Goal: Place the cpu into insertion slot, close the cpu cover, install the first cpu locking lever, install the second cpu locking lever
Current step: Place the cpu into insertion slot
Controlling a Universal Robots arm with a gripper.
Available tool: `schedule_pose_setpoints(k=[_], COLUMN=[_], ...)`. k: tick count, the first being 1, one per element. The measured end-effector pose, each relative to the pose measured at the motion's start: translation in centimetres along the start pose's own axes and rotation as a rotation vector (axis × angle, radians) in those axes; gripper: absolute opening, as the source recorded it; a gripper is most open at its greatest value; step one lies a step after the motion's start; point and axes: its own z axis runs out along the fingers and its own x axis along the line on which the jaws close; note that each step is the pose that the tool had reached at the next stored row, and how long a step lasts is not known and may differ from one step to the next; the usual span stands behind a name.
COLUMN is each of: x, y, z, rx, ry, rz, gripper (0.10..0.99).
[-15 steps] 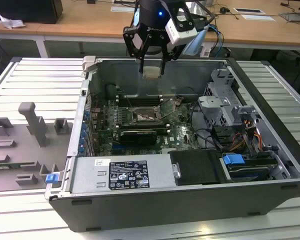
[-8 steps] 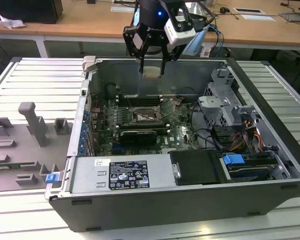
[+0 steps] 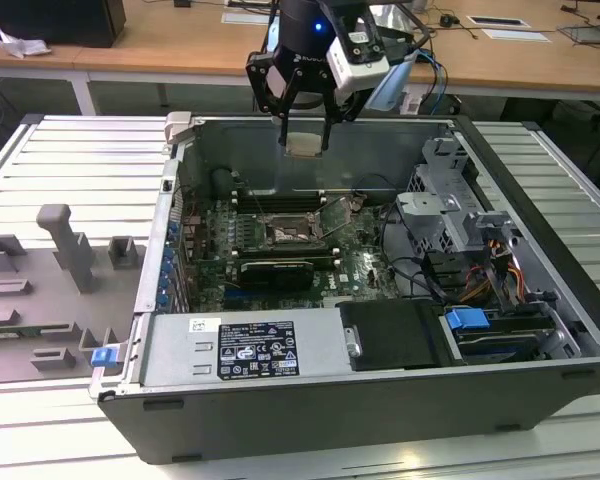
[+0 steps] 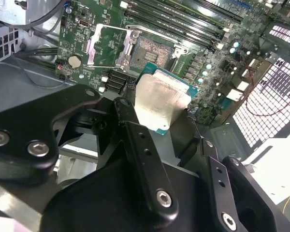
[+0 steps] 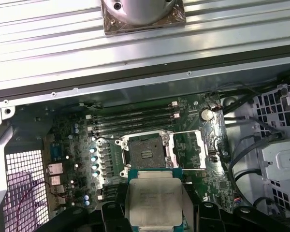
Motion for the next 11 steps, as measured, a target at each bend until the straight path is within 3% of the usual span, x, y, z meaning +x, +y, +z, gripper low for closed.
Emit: schedule_pose_setpoints(k=[11], x=[0.0], y=[0.0], z=[0.01], rx=[-0.001], ry=[-0.0026], rz=[0.029], gripper=[0.529])
